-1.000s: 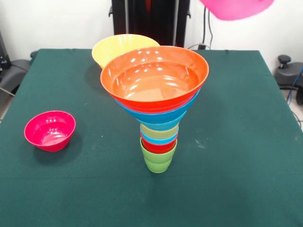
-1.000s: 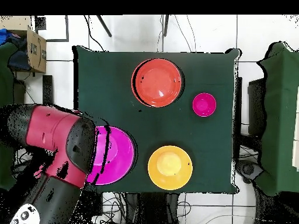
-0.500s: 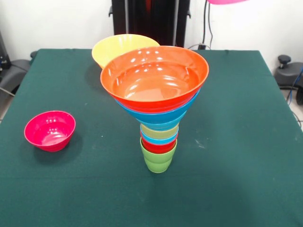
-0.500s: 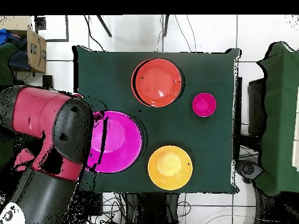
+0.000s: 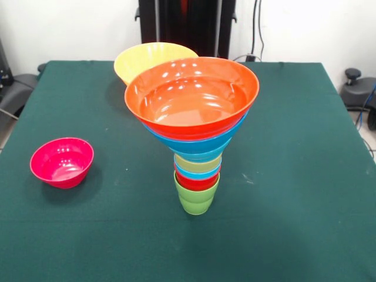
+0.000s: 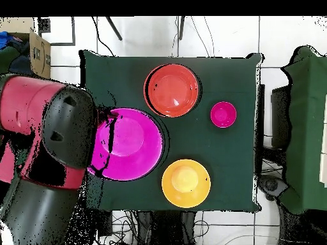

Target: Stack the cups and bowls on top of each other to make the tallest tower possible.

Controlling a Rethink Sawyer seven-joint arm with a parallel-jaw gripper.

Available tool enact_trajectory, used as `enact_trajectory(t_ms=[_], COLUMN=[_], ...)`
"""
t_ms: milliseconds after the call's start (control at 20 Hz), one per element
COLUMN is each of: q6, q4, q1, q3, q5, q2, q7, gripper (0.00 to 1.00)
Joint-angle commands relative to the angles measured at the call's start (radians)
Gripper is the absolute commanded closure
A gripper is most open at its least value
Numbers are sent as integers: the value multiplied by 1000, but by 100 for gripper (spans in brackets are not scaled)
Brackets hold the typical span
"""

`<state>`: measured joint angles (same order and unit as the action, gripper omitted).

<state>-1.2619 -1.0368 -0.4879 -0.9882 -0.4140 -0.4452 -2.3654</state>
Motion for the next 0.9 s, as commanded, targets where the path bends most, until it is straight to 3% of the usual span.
enact_trajectory(t_ms=[50,900], q6=[-173,-179], q4=[143,283], q1=[63,111], q3=[47,66], q5=[103,153], q2=[55,93], q7=[-20,22], gripper=[100,100])
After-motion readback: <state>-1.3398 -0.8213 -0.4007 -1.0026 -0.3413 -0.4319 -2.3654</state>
